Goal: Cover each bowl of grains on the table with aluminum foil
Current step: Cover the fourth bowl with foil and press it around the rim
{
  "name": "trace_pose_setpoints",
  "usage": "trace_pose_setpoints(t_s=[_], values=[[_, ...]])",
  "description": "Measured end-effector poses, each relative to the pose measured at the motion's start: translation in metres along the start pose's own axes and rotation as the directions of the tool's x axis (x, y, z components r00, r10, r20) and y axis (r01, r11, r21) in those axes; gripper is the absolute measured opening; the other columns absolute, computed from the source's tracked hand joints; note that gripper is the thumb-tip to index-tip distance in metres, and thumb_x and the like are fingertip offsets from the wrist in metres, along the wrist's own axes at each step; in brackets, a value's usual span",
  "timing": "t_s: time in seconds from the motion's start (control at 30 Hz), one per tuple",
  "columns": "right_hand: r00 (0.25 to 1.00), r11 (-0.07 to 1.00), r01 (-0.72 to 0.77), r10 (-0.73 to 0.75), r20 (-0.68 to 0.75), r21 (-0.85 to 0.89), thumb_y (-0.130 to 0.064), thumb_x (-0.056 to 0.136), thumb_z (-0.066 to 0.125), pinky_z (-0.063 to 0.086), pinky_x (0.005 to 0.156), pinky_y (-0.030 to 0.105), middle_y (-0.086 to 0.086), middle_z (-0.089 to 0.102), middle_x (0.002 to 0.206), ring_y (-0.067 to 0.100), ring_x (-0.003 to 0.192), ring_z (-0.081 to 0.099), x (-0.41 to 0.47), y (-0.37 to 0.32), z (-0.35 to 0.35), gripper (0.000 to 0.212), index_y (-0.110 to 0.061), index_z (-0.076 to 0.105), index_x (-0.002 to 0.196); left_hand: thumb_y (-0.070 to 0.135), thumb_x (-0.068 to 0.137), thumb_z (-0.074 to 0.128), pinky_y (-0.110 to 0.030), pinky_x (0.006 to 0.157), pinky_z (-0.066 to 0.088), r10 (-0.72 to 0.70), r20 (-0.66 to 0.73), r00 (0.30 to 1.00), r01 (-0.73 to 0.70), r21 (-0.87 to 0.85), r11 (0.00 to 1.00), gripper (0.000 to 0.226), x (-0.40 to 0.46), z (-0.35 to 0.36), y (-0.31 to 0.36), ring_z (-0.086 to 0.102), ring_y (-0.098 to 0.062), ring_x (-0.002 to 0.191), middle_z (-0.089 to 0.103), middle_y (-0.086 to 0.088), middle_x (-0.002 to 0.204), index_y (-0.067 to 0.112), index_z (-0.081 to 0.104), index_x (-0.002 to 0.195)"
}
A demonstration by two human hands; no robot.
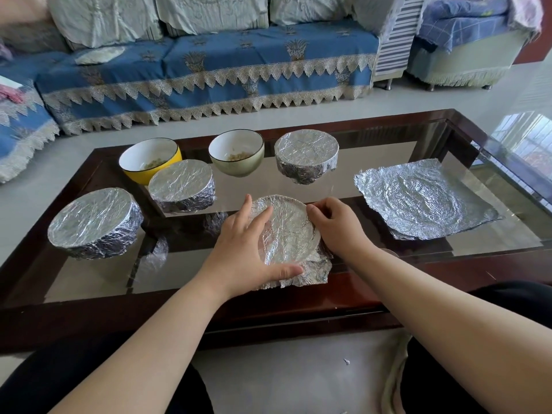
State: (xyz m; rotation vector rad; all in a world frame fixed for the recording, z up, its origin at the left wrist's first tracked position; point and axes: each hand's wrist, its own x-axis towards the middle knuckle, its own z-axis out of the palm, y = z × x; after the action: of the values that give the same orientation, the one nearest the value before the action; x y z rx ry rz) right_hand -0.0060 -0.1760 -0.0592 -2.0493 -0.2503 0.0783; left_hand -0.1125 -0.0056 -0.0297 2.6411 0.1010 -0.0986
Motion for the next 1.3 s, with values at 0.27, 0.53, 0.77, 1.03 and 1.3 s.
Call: trace_pose_setpoints(t_s=[0.27,0.53,0.77,1.03,1.3], values=[[0.999,1.000,-0.014,0.013,0.043,0.017,-0.032,0.097,0.056,0.034,0.055,0.027,-0.004,0.048,0.060,0.009,0.054,0.040,0.004,0.003,-0.002,0.031,-0.005,0.060,0.083,0.089,0.042,0.070,-0.040,0.119,0.025,0.012,-0.174,0.985,-0.069,-0.325,0.943,0.119,-0.009,0.018,-0.023,0.011,-0.012,0.151,-0.005,0.019,0.162,0.047,0.033,0.146],[0.991,0.927,-0.108,0.072,0.112,0.359,-0.031,0.101,0.050,0.042,0.067,0.027,0.030,0.065,0.085,0.017,0.074,0.053,-0.005,0.011,0.002,0.034,-0.005,0.071,0.097,0.095,0.039,0.062,-0.022,0.110,0.022,0.009,-0.220,0.976,-0.085,-0.340,0.937,0.129,-0.009,0.021,-0.025,0.021,-0.003,0.143,0.008,0.012,0.160,0.035,0.034,0.149],[0.978,0.830,-0.206,0.189,0.087,0.519,-0.029,0.098,0.056,0.037,0.062,0.035,0.017,0.054,0.071,0.024,0.064,0.045,-0.009,0.010,0.011,0.034,0.004,0.061,0.089,0.097,0.039,0.060,-0.021,0.109,0.020,0.035,-0.207,0.978,-0.104,-0.333,0.937,0.127,-0.006,0.017,-0.029,0.015,0.012,0.133,0.008,0.012,0.159,0.040,0.029,0.149],[0.958,0.716,-0.286,0.238,0.162,0.637,-0.007,0.091,0.066,0.053,0.054,0.026,0.005,0.067,0.073,0.014,0.057,0.061,-0.002,0.010,0.015,0.004,-0.004,0.065,0.093,0.097,0.040,0.059,-0.021,0.108,0.022,0.039,-0.226,0.973,-0.113,-0.324,0.939,0.127,-0.003,0.019,-0.030,0.018,0.009,0.134,0.011,0.011,0.158,0.037,0.032,0.149],[0.971,0.819,-0.241,0.212,0.115,0.522,0.007,0.087,0.062,0.050,0.049,0.021,0.003,0.064,0.071,0.009,0.051,0.057,0.004,0.011,0.015,0.016,-0.008,0.059,0.084,0.098,0.040,0.056,-0.024,0.109,0.023,0.040,-0.249,0.968,-0.119,-0.311,0.943,0.127,-0.003,0.019,-0.030,0.018,0.007,0.134,0.013,0.007,0.158,0.037,0.031,0.148]])
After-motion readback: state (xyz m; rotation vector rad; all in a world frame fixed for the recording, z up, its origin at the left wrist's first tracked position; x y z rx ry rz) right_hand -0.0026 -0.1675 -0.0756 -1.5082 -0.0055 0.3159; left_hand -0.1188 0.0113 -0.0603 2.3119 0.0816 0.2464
